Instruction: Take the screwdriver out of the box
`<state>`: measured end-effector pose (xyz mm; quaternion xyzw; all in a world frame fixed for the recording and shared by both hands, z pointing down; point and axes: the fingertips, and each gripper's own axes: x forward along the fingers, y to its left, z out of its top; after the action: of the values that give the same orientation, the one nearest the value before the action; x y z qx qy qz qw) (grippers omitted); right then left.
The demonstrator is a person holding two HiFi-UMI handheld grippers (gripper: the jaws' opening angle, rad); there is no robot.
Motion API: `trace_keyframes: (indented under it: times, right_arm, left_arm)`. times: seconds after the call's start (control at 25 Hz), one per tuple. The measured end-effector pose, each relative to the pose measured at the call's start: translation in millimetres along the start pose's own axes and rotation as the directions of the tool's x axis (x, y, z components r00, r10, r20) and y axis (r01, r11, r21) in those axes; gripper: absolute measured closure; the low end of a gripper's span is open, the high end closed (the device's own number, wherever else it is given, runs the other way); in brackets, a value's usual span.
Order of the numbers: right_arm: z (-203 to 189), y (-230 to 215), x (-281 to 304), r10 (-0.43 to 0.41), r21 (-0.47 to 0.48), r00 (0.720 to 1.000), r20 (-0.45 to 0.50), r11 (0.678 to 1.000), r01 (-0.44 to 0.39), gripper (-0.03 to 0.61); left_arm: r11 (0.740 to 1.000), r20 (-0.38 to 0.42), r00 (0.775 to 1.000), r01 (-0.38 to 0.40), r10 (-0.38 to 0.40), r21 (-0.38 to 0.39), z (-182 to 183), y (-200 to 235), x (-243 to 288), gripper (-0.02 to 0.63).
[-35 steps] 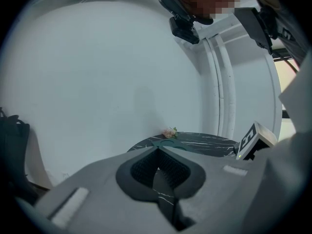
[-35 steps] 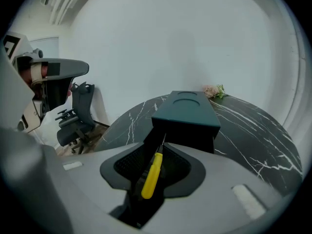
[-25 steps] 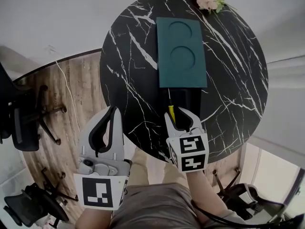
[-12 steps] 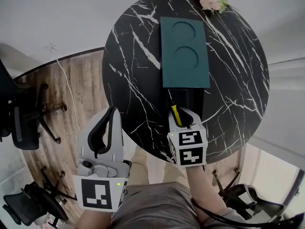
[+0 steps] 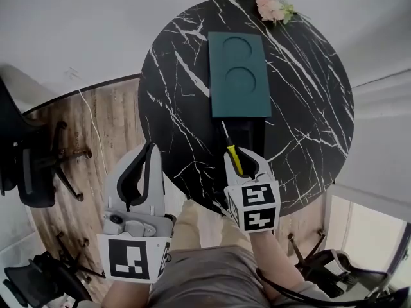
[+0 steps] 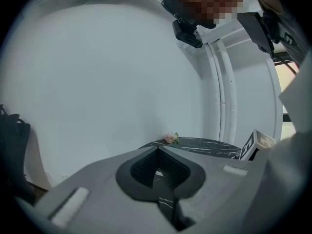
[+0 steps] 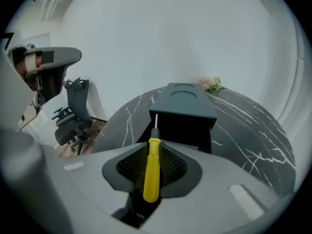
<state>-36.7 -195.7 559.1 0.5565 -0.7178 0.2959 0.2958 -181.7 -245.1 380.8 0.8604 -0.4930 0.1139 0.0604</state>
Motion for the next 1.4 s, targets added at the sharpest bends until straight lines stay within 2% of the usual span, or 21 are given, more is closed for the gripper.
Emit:
trace_keyframes:
  times: [0.24, 0.4, 0.56, 0.8, 0.92, 1.04, 1.4]
  right_arm:
    - [33.9, 2.6, -48.8, 0.009, -0.008, 0.99, 0.138, 1.0, -0.008, 0.48]
    - [73.9, -3.2, -85.3, 0.003, -0.023, 0.961, 0.275, 1.0, 0.004, 0.48]
    - [120.5, -9.8, -133.0, -0.013, -0.046, 0.912, 0.411, 0.998, 0.035, 0.48]
    - [185.6, -23.7, -210.8, -0.063, -0.051, 0.809, 0.585, 0.992, 0.114, 0.48]
    - [200.6, -27.4, -236.1, -0.09, -0.046, 0.772, 0.629, 0.987, 0.153, 0.48]
    - [207.1, -31.9, -251.5, -0.12, -0.034, 0.747, 0.654, 0.982, 0.188, 0.48]
    - [199.3, -41.1, -271.1, -0.23, 0.042, 0.715, 0.66, 0.962, 0.27, 0.48]
  left_arm:
    - [1.0, 0.067, 0.998, 0.005, -0.006, 0.021, 31.8, -16.8, -9.0, 0.614]
    - [0.998, 0.153, 0.987, 0.031, -0.04, 0.062, 61.1, -35.4, -4.4, 0.614]
    - [0.994, 0.242, 0.968, 0.035, -0.058, 0.101, 99.8, -48.1, -6.9, 0.614]
    - [0.989, 0.33, 0.939, 0.051, -0.095, 0.139, 145.5, -59.2, -13.5, 0.614]
    - [0.985, 0.351, 0.928, 0.074, -0.126, 0.158, 156.3, -67.4, -13.3, 0.614]
    - [0.979, 0.369, 0.915, 0.106, -0.165, 0.176, 164.6, -77.2, -11.4, 0.614]
    - [0.955, 0.383, 0.879, 0.224, -0.284, 0.194, 166.1, -98.0, -10.0, 0.614]
